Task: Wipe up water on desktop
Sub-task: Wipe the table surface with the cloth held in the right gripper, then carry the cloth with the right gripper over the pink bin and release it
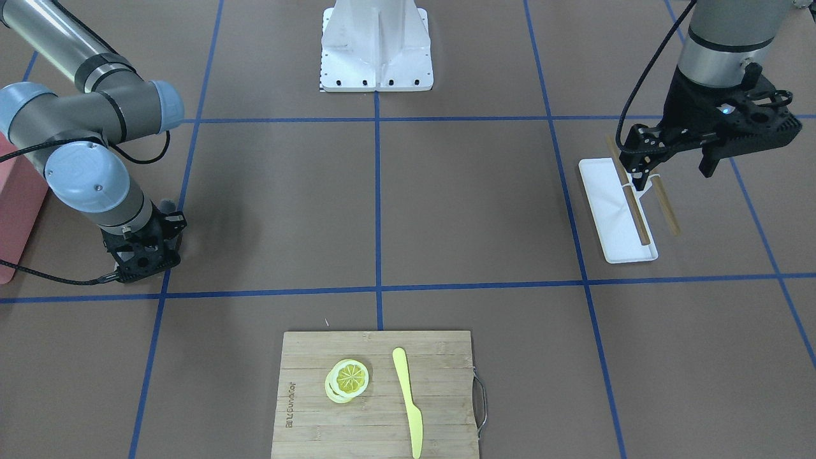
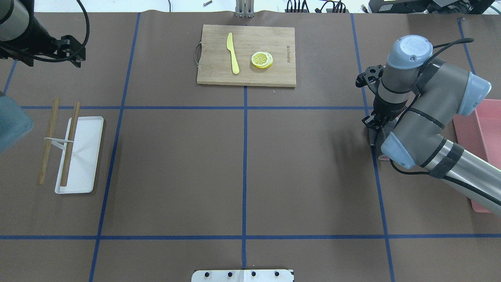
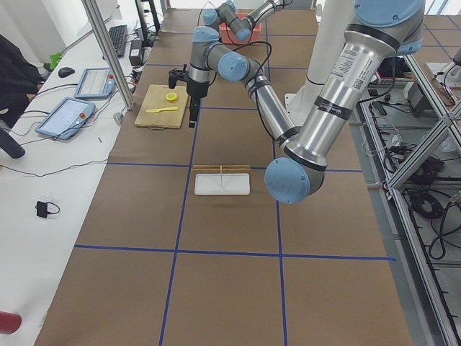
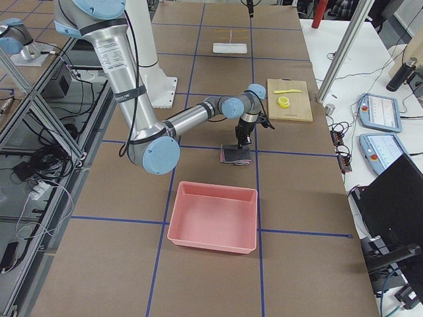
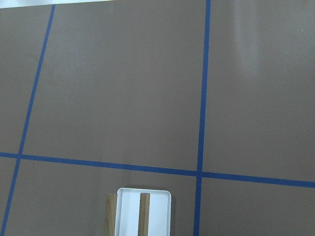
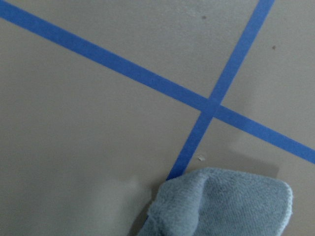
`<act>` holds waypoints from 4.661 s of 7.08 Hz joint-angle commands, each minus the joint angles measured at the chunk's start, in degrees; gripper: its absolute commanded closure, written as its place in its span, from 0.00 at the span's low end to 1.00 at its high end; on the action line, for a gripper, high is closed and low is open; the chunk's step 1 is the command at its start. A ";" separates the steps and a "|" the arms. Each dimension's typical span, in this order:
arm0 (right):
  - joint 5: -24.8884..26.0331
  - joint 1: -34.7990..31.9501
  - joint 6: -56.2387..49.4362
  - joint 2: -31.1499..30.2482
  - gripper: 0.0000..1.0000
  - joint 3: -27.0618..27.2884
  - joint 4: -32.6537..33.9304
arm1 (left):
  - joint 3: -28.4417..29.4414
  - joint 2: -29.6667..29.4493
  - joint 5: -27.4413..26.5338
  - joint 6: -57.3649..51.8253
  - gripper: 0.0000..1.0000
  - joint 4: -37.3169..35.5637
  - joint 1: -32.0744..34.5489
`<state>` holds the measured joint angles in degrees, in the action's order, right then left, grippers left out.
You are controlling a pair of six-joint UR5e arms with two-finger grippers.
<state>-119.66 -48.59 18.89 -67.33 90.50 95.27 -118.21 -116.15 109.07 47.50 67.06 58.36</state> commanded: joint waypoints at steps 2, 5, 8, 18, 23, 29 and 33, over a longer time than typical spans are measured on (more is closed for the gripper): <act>-6.27 1.72 3.06 -2.09 1.00 3.87 0.00 | 0.18 0.13 0.00 -0.03 0.02 0.00 0.18; -6.55 8.66 10.79 -8.59 1.00 15.11 0.00 | 0.09 0.13 -0.09 -0.03 0.02 0.00 0.35; -5.59 17.10 21.33 -11.86 1.00 21.55 -0.09 | 0.00 0.13 -0.17 -0.03 0.02 0.00 0.62; -5.59 0.34 1.97 -5.60 1.00 4.68 -0.09 | 0.97 -1.36 0.00 0.05 0.02 0.00 0.35; -15.66 -6.32 -1.49 -12.12 1.00 16.26 1.22 | 1.05 -1.19 0.09 0.76 0.02 0.00 0.35; -11.14 -27.84 -22.48 -14.31 1.00 29.06 26.00 | 0.00 3.01 0.53 -0.02 0.02 -0.18 2.36; -10.07 -35.09 -34.80 -20.09 1.00 23.41 24.71 | 6.73 14.61 11.92 -42.87 0.02 0.26 24.63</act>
<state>-130.16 -82.87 -14.20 -84.94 115.08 120.86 -115.16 -104.90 117.19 20.00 67.19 75.07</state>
